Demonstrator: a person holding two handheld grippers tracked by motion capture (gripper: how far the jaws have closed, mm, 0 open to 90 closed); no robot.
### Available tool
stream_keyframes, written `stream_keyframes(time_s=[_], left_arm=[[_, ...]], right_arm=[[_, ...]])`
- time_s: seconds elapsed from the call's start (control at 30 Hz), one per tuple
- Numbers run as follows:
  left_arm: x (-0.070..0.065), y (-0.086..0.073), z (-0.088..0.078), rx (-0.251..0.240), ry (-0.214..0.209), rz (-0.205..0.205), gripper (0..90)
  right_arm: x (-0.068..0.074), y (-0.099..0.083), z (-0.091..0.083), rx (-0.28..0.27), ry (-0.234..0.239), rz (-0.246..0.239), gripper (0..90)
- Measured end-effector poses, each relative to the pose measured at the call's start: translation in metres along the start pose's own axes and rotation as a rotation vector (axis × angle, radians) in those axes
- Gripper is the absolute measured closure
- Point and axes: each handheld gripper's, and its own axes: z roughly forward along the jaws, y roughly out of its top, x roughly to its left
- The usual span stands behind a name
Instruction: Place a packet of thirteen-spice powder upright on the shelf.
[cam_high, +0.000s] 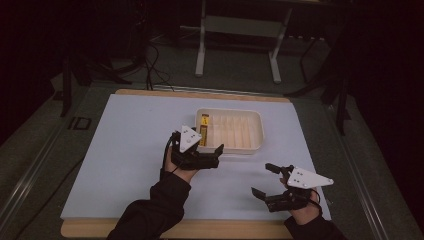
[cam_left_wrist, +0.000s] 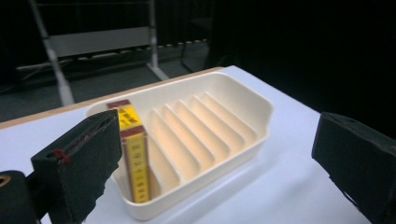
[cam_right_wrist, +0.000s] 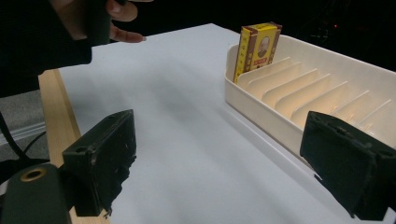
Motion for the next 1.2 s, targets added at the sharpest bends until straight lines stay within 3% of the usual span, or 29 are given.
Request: stream_keyframes(time_s=[0.57, 0.87, 1.1, 1.2], left_arm=[[-0.019, -0.012, -0.036, 0.013, -0.112, 0.028, 2.6], [-0.025, -0.030, -0.046, 0.047, -0.158, 0.037, 2.5], [-0.026, -0.047, -0.052, 0.059, -0.244, 0.060, 2.5], [-0.025, -0.054, -0.054, 0.063, -0.260, 0.066, 2.5]], right_arm=[[0.001, 0.001, -0.001, 0.002, 0.000, 0.000, 10.6], [0.001, 0.001, 0.000, 0.003, -0.003, -0.008, 10.6], [0.001, 0.001, 0.000, 0.001, -0.002, -0.006, 10.6], [0.002, 0.000, 0.001, 0.005, -0.002, -0.005, 10.6]])
